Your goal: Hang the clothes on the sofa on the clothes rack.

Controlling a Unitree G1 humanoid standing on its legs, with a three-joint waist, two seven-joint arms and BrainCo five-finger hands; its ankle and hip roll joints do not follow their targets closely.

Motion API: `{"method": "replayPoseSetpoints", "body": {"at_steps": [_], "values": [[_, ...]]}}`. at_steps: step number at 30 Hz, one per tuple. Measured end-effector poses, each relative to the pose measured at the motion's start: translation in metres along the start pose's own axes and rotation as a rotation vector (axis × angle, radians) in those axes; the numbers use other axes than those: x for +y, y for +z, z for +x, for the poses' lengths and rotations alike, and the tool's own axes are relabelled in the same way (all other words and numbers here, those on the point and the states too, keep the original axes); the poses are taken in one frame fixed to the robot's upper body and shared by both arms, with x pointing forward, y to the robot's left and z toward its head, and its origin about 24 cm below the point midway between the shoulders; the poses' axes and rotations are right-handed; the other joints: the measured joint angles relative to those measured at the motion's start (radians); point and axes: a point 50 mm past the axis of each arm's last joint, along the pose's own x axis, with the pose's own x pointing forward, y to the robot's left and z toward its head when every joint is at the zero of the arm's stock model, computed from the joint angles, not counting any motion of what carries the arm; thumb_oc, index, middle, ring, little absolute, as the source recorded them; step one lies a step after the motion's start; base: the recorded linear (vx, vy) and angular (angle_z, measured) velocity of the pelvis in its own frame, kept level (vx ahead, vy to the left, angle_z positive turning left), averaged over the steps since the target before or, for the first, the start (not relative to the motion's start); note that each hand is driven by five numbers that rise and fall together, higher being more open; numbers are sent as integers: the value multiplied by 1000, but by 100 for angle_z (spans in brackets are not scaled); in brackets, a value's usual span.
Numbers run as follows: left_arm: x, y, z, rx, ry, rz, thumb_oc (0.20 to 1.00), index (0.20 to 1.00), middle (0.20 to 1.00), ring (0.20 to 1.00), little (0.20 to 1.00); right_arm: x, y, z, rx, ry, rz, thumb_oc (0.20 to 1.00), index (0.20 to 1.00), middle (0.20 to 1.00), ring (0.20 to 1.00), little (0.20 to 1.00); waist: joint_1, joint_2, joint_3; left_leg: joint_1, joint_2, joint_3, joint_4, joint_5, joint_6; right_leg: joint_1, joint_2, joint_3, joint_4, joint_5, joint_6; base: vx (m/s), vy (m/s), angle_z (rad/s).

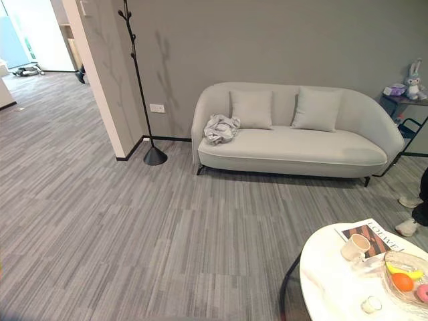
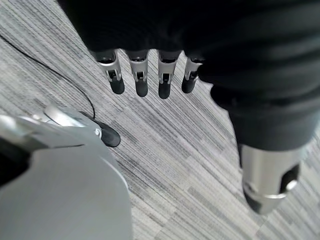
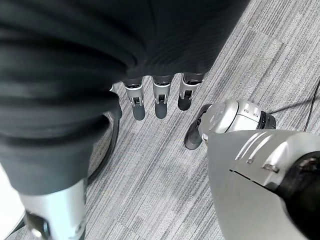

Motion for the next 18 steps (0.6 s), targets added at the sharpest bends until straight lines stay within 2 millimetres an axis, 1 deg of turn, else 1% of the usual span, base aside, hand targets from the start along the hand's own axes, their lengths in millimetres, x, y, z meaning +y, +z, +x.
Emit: {"method": "replayPoseSetpoints", "body": {"at_steps": [2,6,11,13,18], "values": [[4,-10,-1,32,18,-47,1000,1000,1000,1000,1000,-2,-2,0,4,-5,8,1000,1000,1000,1000,1000,1,7,-11,3,1,-5,-12,1,0,0,4,2,-7,4,-2,-15,1,-2],[9,-18,-2,49,30,-45,1000,1000,1000,1000,1000,-5,-5,-1,21,-15,-12,1000,1000,1000,1000,1000,3,10,-14,2,6,-10,-13,3,-3,5,9,1,-18,9,-4,31,9,0],[8,-17,-2,46,27,-26,1000,1000,1000,1000,1000,-3,-4,-1,27,-12,-64,1000,1000,1000,1000,1000,3,11,-14,2,6,-15,-13,4,-4,5,10,0,-18,9,-4,0,0,0],[7,-15,-2,44,21,7,1000,1000,1000,1000,1000,-1,-3,0,26,-8,-80,1000,1000,1000,1000,1000,4,11,-14,2,6,-15,-13,4,-4,5,10,0,-18,9,-4,0,0,0],[3,-9,-1,27,5,75,1000,1000,1000,1000,1000,9,1,1,24,13,-171,1000,1000,1000,1000,1000,4,11,-12,4,6,-15,-13,4,-4,5,10,2,-18,10,-4,0,0,0]]}}
